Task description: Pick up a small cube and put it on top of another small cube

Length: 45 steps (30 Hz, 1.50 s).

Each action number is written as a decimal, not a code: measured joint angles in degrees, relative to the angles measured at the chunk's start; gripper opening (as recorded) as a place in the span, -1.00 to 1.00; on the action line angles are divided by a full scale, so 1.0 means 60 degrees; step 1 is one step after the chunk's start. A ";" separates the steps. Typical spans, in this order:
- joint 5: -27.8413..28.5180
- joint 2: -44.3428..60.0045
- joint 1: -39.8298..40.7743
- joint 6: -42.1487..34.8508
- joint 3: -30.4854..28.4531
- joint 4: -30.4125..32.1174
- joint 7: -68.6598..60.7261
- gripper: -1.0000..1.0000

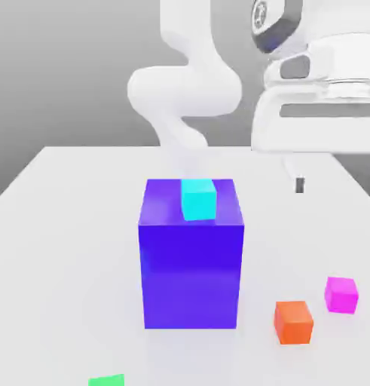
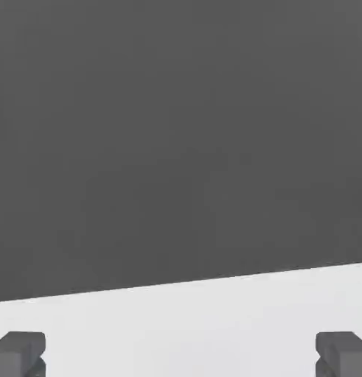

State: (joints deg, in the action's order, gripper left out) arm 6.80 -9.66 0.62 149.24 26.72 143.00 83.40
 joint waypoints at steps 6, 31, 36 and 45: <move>0.1155 0.2205 -0.0932 0.0923 0.0622 0.0610 0.2678 0.00; 0.1263 0.3683 -0.1632 0.1368 -0.0153 0.0634 0.3841 -1.00; 0.0514 0.3880 0.0101 0.0522 -0.1310 -0.0514 0.2889 -1.00; -0.0332 0.4707 0.2481 -0.0100 -0.3082 -0.2126 0.1675 -1.00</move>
State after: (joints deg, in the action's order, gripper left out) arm 4.81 18.58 15.50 148.64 8.23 130.24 93.45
